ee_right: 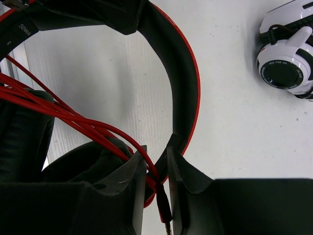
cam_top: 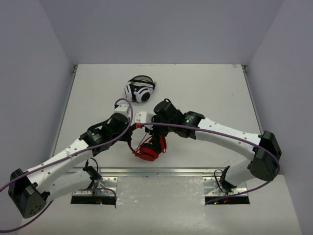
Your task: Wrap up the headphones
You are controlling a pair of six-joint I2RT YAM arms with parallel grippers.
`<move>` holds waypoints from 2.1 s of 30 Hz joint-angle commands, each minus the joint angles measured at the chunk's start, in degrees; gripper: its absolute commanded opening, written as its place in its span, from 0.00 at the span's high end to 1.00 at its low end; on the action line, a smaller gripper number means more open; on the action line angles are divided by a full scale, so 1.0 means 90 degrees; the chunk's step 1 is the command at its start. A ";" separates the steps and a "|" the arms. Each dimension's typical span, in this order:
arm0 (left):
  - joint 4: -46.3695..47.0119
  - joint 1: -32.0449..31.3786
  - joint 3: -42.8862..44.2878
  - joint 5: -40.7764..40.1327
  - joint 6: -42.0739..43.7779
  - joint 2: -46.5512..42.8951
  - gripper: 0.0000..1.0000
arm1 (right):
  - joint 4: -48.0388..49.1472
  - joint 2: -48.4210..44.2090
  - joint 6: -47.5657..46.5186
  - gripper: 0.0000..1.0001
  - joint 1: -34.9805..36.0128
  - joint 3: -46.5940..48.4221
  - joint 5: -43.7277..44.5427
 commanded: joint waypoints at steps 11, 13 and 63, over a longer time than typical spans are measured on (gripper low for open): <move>0.0224 -0.0010 0.0965 -0.0477 -0.0027 0.0396 1.00 | -0.0109 -0.0171 0.0205 0.76 -0.0224 -0.0075 -0.0369; 0.0214 -0.0010 0.1004 -0.0448 0.0051 0.0454 0.99 | -0.0188 -0.0103 0.0205 0.74 -0.0273 -0.0026 -0.0399; -0.0050 0.0088 0.1542 -0.0555 0.0804 0.1177 1.00 | -0.1526 0.0356 0.0772 0.63 -0.2138 0.0453 -0.3777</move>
